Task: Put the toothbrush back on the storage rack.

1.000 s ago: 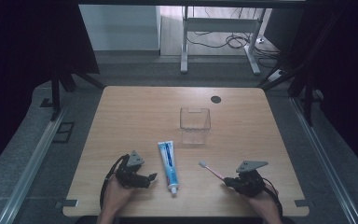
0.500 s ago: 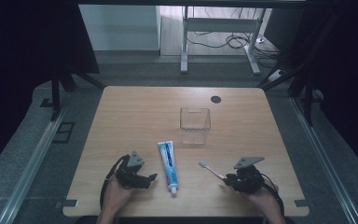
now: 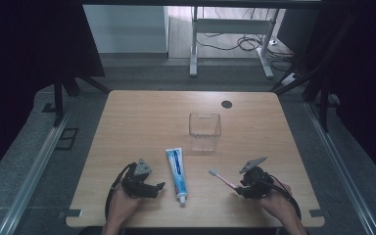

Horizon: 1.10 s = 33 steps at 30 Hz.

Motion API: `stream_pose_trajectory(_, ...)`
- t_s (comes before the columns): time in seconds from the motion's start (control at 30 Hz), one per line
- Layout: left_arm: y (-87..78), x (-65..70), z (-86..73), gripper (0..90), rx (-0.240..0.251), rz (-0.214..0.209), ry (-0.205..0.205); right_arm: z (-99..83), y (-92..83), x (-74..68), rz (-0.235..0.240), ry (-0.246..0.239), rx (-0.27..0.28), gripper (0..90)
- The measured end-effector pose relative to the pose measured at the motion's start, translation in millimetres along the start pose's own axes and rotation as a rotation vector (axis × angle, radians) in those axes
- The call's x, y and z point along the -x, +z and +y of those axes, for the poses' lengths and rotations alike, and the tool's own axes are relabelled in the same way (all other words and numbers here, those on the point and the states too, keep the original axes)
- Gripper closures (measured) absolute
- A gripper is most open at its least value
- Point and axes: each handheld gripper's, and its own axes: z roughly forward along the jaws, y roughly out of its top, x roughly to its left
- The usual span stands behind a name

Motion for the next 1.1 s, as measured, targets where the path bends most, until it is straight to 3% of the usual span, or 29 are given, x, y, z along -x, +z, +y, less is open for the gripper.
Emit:
stream_pose_trajectory(0.27, 0.2, 0.6, 0.2, 15.0, -0.002, -0.001, 0.002, 17.6, 4.1, -4.7, -0.016, -0.084, -0.119, 67.6)
stream_pose_trajectory(0.53, 0.6, 0.4, 0.2, 15.0, -0.008, -0.004, 0.005, 35.9, 13.0, -4.9, -0.014, -0.123, -0.245, 71.7)
stream_pose_trajectory(0.97, 1.3, 1.4, 0.3, 15.0, -0.015, 0.000, 0.012, 53.3, 26.8, -6.4, 0.008, -0.134, -0.345, 75.6)
stream_pose_trajectory(1.1, 1.4, 1.7, 0.4, 15.1, -0.017, 0.002, 0.012, 55.1, 28.2, -6.2, 0.001, -0.127, -0.346, 78.3)
